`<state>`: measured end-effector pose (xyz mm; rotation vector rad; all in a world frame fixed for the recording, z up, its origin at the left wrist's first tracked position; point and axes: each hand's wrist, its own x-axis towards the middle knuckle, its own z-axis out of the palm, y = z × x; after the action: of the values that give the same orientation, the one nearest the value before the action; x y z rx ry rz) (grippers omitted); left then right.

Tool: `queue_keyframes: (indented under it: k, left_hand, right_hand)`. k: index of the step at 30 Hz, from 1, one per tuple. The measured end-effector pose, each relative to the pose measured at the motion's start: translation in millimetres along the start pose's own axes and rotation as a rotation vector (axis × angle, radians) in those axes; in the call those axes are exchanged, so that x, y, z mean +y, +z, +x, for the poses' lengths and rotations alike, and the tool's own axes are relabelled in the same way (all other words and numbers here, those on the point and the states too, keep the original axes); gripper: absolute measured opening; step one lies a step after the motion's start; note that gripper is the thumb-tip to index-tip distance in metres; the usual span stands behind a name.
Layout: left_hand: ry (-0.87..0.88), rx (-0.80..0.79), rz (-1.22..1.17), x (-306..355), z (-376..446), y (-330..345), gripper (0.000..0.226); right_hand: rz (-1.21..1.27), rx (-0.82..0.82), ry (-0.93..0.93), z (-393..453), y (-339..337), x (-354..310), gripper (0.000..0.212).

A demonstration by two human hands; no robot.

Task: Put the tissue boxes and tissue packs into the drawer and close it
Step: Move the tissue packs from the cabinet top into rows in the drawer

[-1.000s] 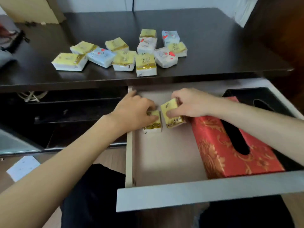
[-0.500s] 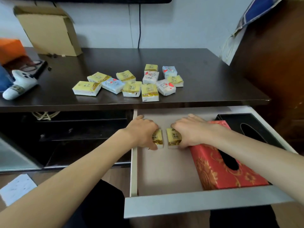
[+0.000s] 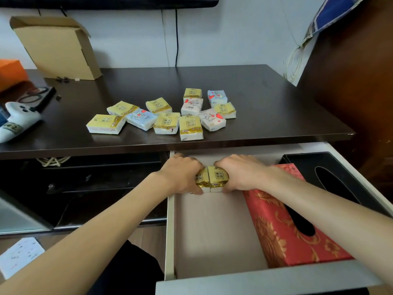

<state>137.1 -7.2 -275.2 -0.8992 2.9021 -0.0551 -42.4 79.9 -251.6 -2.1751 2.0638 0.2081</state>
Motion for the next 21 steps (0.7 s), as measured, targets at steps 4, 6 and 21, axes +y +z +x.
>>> queue_keyframes:
  k: [4,6,21]
  left_hand:
    - [0.003,0.004,-0.011,0.0,0.0,1.5,0.058]
    - [-0.003,0.002,-0.005,1.2,-1.6,-0.6,0.058]
    - [-0.009,-0.049,0.029,16.2,-35.7,-28.4,0.051]
  right_hand:
    - [-0.008,0.019,-0.006,0.6,2.5,-0.8,0.036]
    - [-0.019,0.03,-0.007,0.1,2.6,-1.5,0.037]
    - [0.101,0.069,-0.01,-33.3,-15.9,-5.0,0.029]
